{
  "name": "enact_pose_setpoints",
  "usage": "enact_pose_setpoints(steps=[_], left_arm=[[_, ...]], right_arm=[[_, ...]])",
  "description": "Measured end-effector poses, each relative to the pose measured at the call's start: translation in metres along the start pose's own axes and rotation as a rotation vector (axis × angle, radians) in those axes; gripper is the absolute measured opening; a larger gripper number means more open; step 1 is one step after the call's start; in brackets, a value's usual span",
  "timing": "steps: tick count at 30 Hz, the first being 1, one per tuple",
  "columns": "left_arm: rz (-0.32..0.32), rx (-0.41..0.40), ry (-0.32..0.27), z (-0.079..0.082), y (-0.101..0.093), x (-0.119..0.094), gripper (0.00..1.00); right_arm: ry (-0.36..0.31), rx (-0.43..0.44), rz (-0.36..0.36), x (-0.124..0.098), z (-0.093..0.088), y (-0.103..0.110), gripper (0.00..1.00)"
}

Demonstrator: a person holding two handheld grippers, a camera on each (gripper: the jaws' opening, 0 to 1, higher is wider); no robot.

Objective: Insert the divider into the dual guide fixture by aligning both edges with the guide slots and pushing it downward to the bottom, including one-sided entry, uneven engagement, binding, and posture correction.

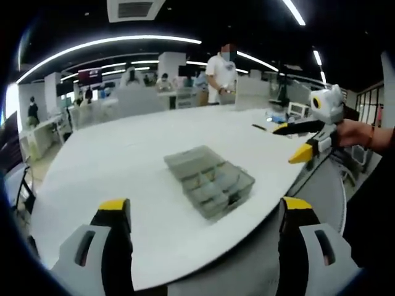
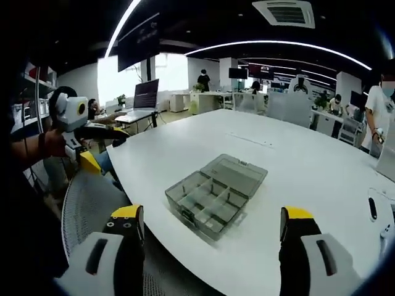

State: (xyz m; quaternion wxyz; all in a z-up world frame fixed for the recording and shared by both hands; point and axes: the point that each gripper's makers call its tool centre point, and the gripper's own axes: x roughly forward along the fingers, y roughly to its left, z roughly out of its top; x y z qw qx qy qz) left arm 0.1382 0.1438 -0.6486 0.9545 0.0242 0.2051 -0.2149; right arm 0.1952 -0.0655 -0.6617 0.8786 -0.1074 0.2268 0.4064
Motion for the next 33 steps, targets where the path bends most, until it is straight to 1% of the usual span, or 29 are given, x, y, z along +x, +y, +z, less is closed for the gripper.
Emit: enact_pose_setpoints(steps=[5,10,12,15,21,24,30,33], left_arm=[[-0.011,0.002,0.010,-0.002,-0.001,0.003,0.99],[-0.030,0.010,0.001,0.001,-0.007,0.004,0.99],[-0.031,0.008,0.007,-0.001,-0.008,0.004,0.99],[-0.038,0.003,0.010,-0.003,-0.011,0.004,0.99],[-0.040,-0.001,0.007,-0.004,-0.013,0.003,0.99],[-0.037,-0.003,0.010,-0.005,-0.012,0.004,0.99],[-0.023,-0.015,-0.001,-0.004,-0.009,0.003,0.99],[-0.013,-0.019,0.002,-0.006,-0.006,0.003,0.99]], right_arm=[[0.019,0.006,-0.003,0.003,-0.004,-0.001,0.88],[0.028,-0.001,0.006,0.003,-0.009,0.005,0.88],[0.049,-0.006,0.011,0.004,-0.013,0.008,0.88],[0.054,-0.007,0.018,0.004,-0.014,0.010,0.88],[0.052,-0.015,0.021,0.004,-0.012,0.010,0.88],[0.060,-0.021,0.019,0.004,-0.013,0.009,0.88],[0.079,-0.027,0.034,0.008,-0.015,0.010,0.88],[0.076,-0.025,0.037,0.009,-0.014,0.010,0.88]])
